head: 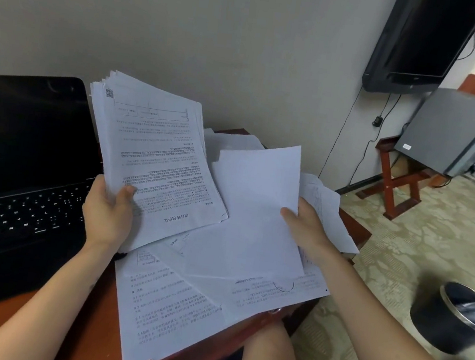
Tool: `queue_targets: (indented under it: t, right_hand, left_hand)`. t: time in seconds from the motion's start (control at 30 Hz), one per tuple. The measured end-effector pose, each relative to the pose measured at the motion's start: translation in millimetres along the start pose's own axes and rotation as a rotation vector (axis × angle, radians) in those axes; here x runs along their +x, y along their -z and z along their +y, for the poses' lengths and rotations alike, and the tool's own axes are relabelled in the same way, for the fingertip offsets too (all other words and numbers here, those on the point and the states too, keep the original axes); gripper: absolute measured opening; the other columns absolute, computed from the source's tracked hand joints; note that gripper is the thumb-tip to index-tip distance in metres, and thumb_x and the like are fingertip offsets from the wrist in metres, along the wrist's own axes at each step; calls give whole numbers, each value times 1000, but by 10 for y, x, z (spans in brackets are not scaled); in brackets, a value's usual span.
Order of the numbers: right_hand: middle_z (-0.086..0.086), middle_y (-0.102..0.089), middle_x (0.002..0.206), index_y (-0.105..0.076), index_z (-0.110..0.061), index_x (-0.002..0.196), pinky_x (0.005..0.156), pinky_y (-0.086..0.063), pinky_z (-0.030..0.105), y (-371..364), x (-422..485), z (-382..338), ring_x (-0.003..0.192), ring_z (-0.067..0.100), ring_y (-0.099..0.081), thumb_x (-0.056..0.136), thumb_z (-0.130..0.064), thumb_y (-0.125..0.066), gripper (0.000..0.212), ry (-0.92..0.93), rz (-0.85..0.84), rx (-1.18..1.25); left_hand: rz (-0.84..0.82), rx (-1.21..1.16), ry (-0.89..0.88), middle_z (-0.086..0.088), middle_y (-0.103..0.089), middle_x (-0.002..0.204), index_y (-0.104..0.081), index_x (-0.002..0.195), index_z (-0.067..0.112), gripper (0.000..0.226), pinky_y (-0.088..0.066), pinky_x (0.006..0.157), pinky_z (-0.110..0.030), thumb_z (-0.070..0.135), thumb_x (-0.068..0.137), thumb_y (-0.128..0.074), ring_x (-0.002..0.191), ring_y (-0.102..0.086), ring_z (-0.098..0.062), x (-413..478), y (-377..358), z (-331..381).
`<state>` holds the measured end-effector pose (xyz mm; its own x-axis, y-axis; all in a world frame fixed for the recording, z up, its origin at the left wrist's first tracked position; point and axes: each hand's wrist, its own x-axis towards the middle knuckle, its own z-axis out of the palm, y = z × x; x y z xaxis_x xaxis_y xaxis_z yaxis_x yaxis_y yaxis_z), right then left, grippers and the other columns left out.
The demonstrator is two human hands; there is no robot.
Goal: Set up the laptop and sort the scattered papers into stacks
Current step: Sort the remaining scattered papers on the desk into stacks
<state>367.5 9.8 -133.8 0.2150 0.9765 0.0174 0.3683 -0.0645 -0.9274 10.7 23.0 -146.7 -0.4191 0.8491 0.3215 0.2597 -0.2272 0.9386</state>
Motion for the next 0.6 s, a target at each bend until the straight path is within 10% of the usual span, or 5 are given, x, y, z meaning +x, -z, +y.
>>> queue_targets:
  t: [0.17, 0.37, 0.6]
  right_hand:
    - [-14, -69, 110, -64, -26, 124, 69, -49, 21, 209, -71, 4, 96, 4, -64, 102, -9, -42, 35, -32, 178, 158]
    - [2, -72, 112, -66, -13, 116, 93, -56, 41, 413, -31, -28, 106, 23, -67, 99, -10, -47, 26, -49, 401, 260]
    - [-8, -71, 108, -68, -28, 108, 77, -52, 26, 284, -116, -96, 96, 10, -67, 104, -12, -45, 28, -18, 270, 251]
  left_hand:
    - [37, 14, 24, 0, -65, 112, -58, 114, 18, 12, -45, 78, -22, 14, 103, -62, 102, -61, -17, -10, 34, 10]
    - [82, 15, 79, -3, -65, 116, -59, 122, 11, 19, -44, 84, -32, 14, 103, -61, 105, -60, -19, -9, 91, 36]
    - [-54, -116, 165, 8, -67, 117, -59, 129, 20, 25, -50, 97, -36, 15, 104, -61, 111, -63, -16, -129, -44, 132]
